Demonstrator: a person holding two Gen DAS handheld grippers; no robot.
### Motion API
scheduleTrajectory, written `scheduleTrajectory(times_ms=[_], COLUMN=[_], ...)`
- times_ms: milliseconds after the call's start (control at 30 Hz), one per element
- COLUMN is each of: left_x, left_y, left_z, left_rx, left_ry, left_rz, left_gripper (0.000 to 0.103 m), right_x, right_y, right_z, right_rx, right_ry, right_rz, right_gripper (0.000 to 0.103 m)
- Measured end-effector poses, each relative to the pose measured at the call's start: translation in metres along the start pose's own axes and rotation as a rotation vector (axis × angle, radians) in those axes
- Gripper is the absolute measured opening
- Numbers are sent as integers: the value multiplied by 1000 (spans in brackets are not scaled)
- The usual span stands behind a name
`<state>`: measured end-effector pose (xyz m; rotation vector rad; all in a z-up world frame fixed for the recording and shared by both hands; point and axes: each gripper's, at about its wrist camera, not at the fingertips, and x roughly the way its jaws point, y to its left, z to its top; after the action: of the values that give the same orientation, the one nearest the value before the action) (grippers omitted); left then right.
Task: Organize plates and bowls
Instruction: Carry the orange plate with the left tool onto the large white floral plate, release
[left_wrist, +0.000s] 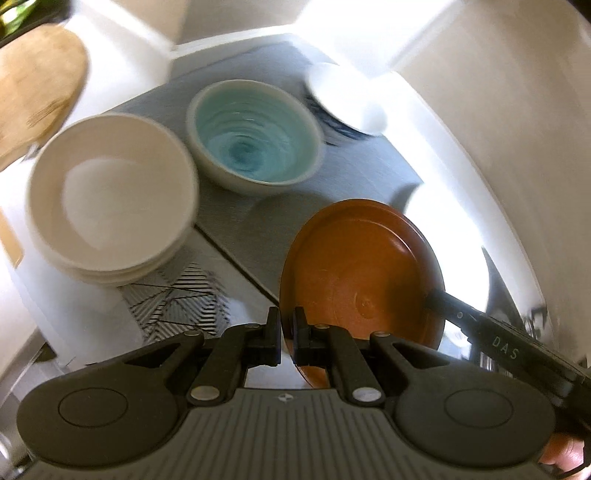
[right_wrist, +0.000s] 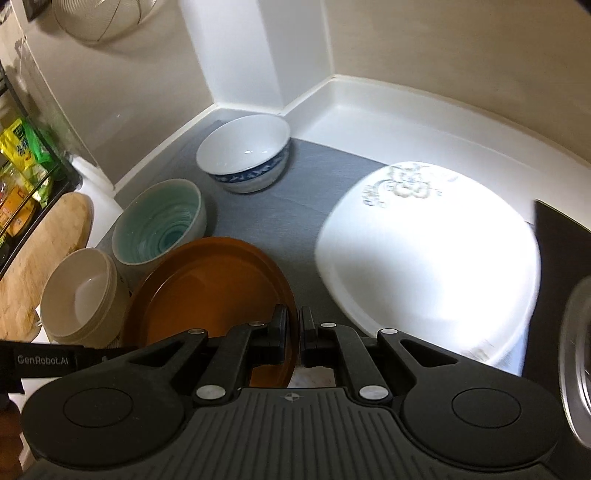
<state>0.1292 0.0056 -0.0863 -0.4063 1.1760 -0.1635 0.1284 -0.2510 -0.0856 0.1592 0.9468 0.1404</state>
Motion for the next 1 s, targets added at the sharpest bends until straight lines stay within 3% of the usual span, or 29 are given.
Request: scheduleTrajectory(times_ms=[300,500,700,1000], left_x=[8,21,40,48], left_y=[-46,-72,-82,-89], left_z=[-22,-44,-54,-63], left_rx=[273,426,494,563], left_ry=[102,179,238,244], left_rz=[-62,-70,-50,4], left_gripper=[5,5,5,6], right_x=[-48,-58,-57,-51], right_y=[-36,-54,-61,-59], right_z=[-51,-93,-119,-126], right_rx=[133,242,313,332], right_ry=[2,45,65,83], right_rz=[-108,-168,-192,-183], right_gripper=[8,8,8,9])
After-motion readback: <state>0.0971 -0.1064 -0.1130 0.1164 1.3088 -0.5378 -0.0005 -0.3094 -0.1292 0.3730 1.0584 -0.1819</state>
